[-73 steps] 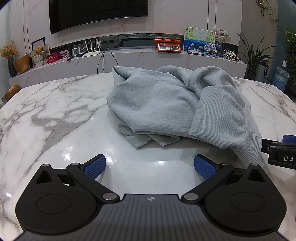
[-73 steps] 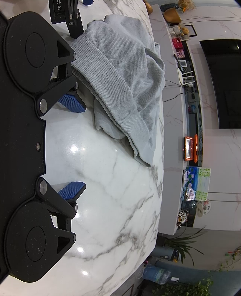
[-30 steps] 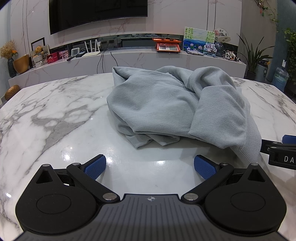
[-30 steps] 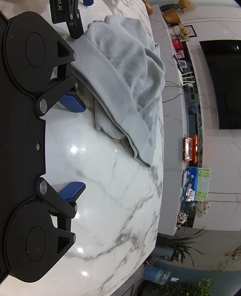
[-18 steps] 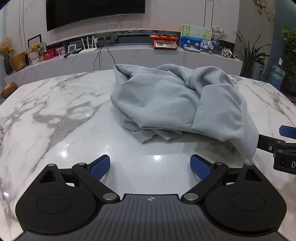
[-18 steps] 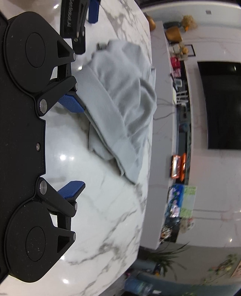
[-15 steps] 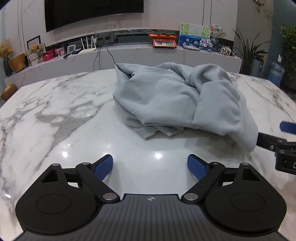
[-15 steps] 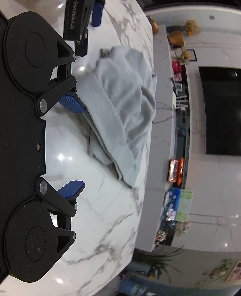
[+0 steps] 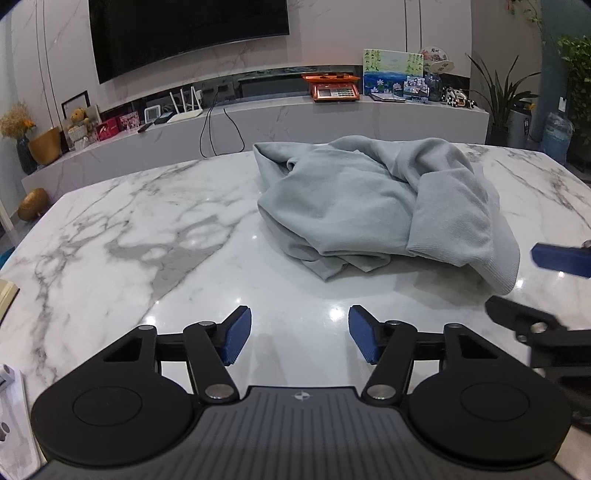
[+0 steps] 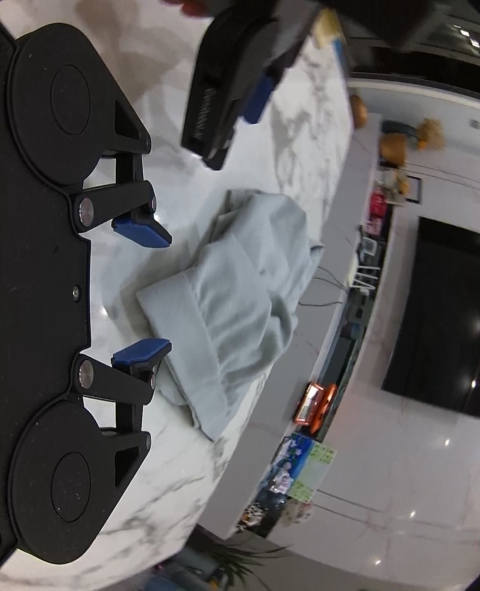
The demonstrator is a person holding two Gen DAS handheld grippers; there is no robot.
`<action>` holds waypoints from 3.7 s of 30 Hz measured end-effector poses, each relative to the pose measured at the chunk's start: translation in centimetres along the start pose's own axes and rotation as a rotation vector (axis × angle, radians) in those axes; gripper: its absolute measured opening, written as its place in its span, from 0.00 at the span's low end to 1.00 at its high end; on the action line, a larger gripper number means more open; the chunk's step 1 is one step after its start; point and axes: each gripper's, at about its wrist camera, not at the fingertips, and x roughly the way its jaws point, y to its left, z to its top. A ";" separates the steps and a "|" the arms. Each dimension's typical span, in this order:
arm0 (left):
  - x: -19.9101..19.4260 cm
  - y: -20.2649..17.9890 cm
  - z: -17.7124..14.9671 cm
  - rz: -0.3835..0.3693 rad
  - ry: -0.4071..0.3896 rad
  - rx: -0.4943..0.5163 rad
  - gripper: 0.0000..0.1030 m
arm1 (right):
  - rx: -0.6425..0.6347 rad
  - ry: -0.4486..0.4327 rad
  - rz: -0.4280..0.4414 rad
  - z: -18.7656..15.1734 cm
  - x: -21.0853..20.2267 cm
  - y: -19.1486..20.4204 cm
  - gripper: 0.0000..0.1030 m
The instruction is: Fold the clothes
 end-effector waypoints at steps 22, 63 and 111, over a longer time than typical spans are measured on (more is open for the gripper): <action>1.9 -0.7 0.8 -0.086 0.007 0.040 0.56 | 0.047 0.067 -0.312 1.8 -1.2 -11.2 0.05; -0.4 -0.3 6.8 -0.153 -0.065 -0.007 0.10 | 0.282 -0.022 -0.481 -4.5 -2.1 -20.2 0.05; -6.4 0.4 5.8 -0.057 -0.026 0.224 0.62 | 0.303 0.138 0.072 -3.1 -4.8 -14.6 0.25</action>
